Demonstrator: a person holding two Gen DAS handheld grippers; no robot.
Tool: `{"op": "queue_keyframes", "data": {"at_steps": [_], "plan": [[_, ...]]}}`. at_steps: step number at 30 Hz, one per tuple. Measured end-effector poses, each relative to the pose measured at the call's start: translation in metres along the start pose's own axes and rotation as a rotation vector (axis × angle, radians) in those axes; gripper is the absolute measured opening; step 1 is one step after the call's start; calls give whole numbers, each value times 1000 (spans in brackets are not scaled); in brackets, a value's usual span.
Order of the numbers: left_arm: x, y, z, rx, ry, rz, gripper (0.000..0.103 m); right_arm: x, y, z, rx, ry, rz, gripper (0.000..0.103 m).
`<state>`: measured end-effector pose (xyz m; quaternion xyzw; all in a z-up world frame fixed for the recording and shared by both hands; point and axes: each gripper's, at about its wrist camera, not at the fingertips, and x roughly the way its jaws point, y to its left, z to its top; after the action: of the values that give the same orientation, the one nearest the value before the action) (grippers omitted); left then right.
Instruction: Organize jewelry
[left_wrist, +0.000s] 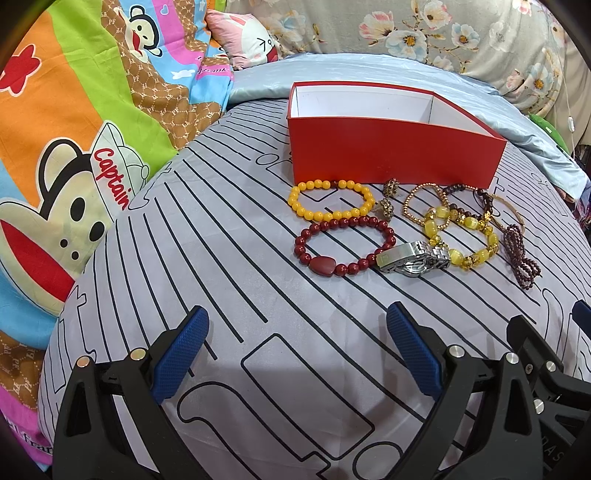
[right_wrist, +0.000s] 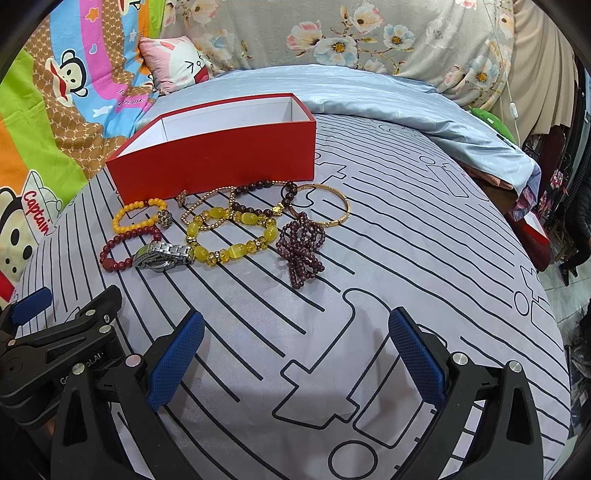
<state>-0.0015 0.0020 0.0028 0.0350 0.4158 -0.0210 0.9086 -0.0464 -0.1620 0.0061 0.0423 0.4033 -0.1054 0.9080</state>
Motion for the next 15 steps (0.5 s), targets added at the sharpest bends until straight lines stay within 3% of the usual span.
{"op": "queue_keyframes", "data": {"at_steps": [8,12,15], "plan": [[0,8,1,-15,9,-38,93,-4,-9,1,39,2,28,96],[3,25,1,-50,31,-90,93,-4,-21,1,82,12,62,96],[4,38,6,-59,22,-86,93,-3,-28,4,91,10,45,96]]}}
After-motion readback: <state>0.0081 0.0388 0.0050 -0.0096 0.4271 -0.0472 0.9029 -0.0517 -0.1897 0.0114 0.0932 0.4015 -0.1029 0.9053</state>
